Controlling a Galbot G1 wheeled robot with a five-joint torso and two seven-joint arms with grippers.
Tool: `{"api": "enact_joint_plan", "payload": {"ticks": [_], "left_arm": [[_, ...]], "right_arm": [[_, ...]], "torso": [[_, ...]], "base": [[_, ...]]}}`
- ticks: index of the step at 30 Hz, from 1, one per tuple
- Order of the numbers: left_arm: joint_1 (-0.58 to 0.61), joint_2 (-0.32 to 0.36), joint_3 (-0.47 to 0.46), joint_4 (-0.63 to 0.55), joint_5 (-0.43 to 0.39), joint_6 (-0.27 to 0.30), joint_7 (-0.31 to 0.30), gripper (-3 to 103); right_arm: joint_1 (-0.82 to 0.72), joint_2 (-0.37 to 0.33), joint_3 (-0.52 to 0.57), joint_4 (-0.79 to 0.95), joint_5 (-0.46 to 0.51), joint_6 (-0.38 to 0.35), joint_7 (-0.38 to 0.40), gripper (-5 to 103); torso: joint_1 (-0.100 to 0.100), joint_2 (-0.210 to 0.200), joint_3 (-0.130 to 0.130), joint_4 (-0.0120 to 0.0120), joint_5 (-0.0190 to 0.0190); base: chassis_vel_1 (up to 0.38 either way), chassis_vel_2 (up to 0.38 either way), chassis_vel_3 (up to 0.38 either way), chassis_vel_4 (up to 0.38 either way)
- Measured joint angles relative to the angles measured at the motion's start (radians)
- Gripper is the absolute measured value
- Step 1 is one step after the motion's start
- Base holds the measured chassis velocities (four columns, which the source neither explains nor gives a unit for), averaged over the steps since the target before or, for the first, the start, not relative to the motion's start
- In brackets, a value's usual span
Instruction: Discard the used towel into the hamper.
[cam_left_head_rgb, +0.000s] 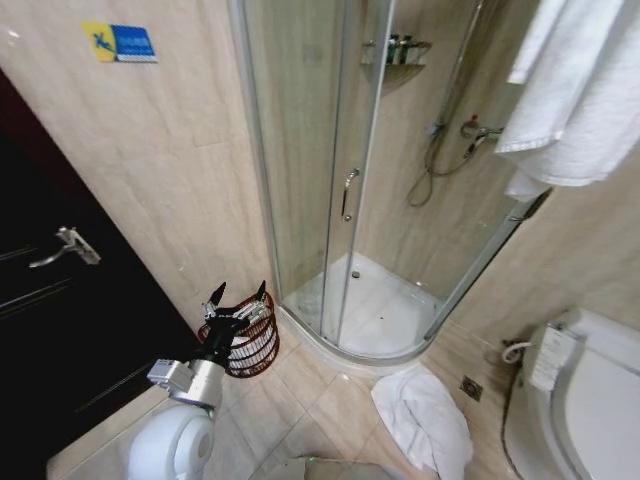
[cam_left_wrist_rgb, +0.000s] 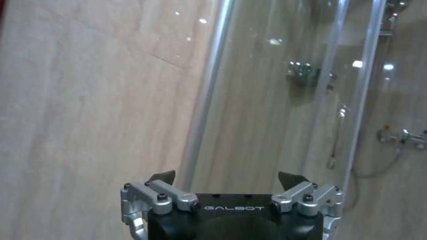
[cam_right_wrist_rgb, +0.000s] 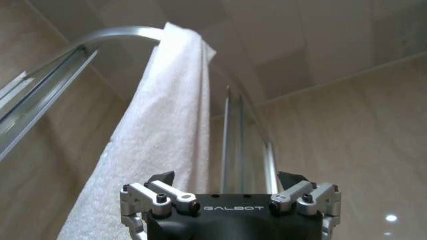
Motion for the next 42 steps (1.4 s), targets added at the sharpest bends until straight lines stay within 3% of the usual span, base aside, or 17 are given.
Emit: {"api": "enact_joint_plan", "payload": {"ticks": [8, 18, 42], "left_arm": [[0.0, 0.0, 0.0, 0.0, 0.0, 0.0, 0.0, 100], [0.0, 0.0, 0.0, 0.0, 0.0, 0.0, 0.0, 100], [0.0, 0.0, 0.0, 0.0, 0.0, 0.0, 0.0, 100]], "right_arm": [[0.129, -0.148, -0.055, -0.073, 0.021, -0.022, 0.011, 100], [0.102, -0.103, -0.057, 0.019, 0.062, -0.06, 0.0, 100], [0.225, -0.199, -0.09, -0.052, 0.062, -0.081, 0.003, 100]], "torso": [[0.0, 0.0, 0.0, 0.0003, -0.0001], [0.0, 0.0, 0.0, 0.0004, -0.0007], [0.0, 0.0, 0.0, 0.0001, -0.0002]], "base": [[0.086, 0.083, 0.083, 0.086], [0.08, 0.083, 0.07, 0.072], [-0.04, -0.04, 0.041, 0.044]]}}
